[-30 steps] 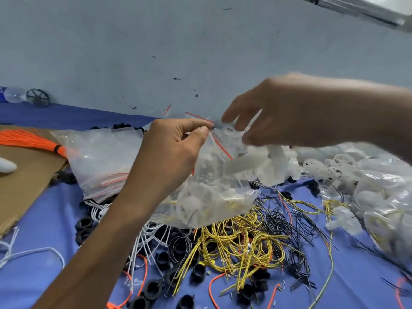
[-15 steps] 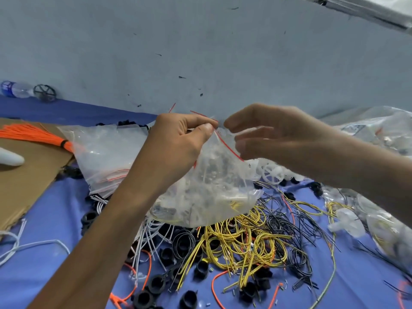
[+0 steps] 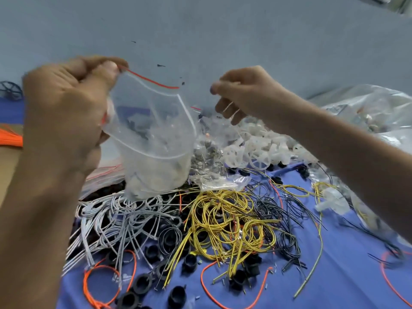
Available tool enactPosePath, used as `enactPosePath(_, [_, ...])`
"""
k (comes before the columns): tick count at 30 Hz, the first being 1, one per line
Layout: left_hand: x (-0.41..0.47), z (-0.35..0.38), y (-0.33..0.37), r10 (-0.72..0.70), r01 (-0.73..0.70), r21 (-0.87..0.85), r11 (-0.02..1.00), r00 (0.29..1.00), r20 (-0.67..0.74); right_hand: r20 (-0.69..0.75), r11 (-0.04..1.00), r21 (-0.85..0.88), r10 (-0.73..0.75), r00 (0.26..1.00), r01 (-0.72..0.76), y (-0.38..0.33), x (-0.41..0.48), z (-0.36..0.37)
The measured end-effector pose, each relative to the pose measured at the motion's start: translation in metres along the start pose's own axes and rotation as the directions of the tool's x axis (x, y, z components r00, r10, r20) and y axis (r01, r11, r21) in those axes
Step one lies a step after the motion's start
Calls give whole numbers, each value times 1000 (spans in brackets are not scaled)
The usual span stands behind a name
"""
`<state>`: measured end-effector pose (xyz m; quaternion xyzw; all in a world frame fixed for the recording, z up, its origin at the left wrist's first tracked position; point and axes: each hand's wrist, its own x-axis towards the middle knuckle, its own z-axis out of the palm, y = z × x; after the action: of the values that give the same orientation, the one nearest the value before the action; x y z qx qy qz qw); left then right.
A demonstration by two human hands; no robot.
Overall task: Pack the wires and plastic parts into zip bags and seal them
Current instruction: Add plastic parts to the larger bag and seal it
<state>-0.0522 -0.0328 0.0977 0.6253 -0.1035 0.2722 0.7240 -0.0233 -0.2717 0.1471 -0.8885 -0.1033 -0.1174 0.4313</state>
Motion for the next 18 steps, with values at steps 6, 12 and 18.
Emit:
enactPosePath(6, [3,6,-14,73,-77,143,987,997,32,486,787,-604,234,842,130,105,-9,44])
enactPosePath(12, [4,3,-17,85,-90,132,987,995,49,344,771,-636,235,909,41,150,-6,76])
enactPosePath(18, [5,7,-23,57,-62,52,997,994,91,73,923,-380,93,993,-58,102,15,13])
